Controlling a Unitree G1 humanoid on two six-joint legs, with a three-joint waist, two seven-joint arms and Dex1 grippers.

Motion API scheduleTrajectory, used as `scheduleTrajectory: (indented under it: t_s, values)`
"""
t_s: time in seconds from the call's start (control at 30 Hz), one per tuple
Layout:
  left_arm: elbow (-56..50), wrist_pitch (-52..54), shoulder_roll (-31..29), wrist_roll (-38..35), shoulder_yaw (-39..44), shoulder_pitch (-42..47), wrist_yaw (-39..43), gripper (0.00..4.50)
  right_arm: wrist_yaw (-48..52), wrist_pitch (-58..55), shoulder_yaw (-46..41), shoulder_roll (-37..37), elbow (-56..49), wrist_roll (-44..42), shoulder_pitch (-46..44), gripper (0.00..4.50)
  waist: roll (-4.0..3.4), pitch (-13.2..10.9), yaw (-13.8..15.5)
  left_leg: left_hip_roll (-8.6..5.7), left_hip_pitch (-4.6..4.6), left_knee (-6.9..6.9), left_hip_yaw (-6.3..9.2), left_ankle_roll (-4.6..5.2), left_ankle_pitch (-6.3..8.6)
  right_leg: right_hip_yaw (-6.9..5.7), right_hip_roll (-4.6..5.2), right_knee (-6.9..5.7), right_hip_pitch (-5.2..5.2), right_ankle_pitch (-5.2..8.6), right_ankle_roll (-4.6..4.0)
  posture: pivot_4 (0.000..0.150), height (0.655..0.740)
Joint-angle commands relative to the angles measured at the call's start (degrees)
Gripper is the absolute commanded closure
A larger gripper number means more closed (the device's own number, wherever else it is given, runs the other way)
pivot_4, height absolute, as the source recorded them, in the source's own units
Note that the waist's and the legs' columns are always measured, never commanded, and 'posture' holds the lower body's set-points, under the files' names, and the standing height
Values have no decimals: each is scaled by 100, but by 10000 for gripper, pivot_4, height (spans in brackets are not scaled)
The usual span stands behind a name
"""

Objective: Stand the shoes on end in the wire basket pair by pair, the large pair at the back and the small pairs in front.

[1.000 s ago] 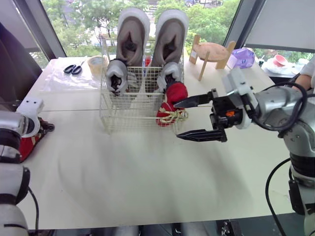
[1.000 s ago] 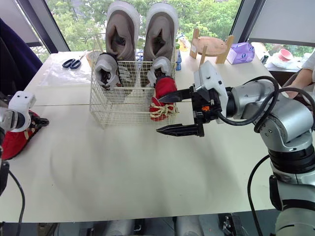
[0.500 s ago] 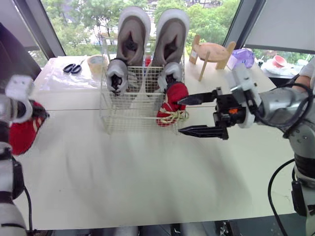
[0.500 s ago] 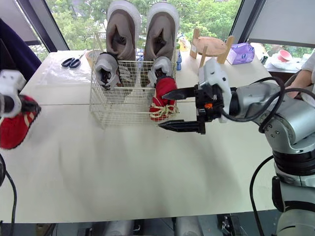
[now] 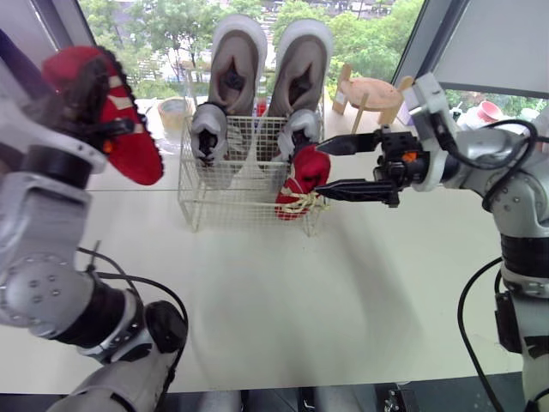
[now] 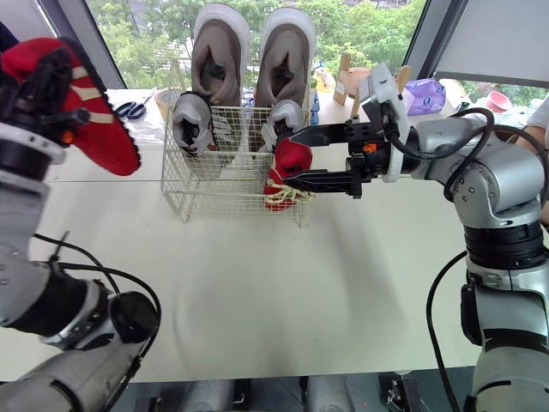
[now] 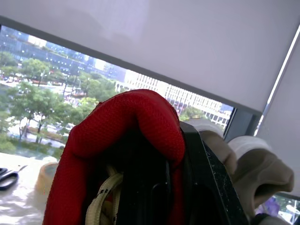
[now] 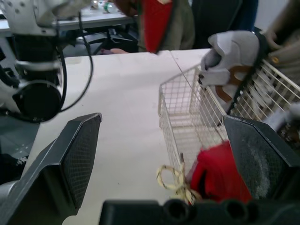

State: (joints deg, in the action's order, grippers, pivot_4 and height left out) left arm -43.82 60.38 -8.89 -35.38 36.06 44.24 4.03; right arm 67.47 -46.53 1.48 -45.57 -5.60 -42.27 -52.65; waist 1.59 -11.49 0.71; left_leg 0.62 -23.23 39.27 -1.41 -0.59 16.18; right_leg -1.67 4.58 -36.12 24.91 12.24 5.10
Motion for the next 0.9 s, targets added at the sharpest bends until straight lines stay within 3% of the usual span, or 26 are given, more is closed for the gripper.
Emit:
scheduleTrajectory:
  t_s: [0.03, 0.3, 0.7, 0.9]
  values:
    - [480, -1256, -8, 477, -1001, -92, 310, 44736, 47, 35, -73, 27, 1, 42, -158, 0, 0, 0, 6, -1, 0, 0, -2, 0, 0, -1, 0, 0, 0, 0, 0, 1500, 7400]
    - [1092, -2843, 519, 1085, -2267, -378, 154, 44736, -235, -437, -487, -329, -476, -135, 181, 0, 0, 0, 15, -1, -5, -1, -1, 10, 5, -2, 2, 10, 0, 0, -1, 1500, 7400]
    - [940, -3342, 522, 1696, -2953, -1483, -217, 44736, -538, -769, -781, -519, -791, -350, 448, 0, -3, 1, 5, -1, 0, -1, 0, 11, 5, -3, -1, 7, -2, 0, -1, 1500, 7400]
    - [1787, -4548, 625, 2275, -3165, -2014, -139, 44736, -547, -777, -694, -450, -718, -354, 334, 0, -4, 2, 13, -1, 0, 0, -2, 11, 4, -4, -1, 8, -4, 1, -2, 1500, 7400]
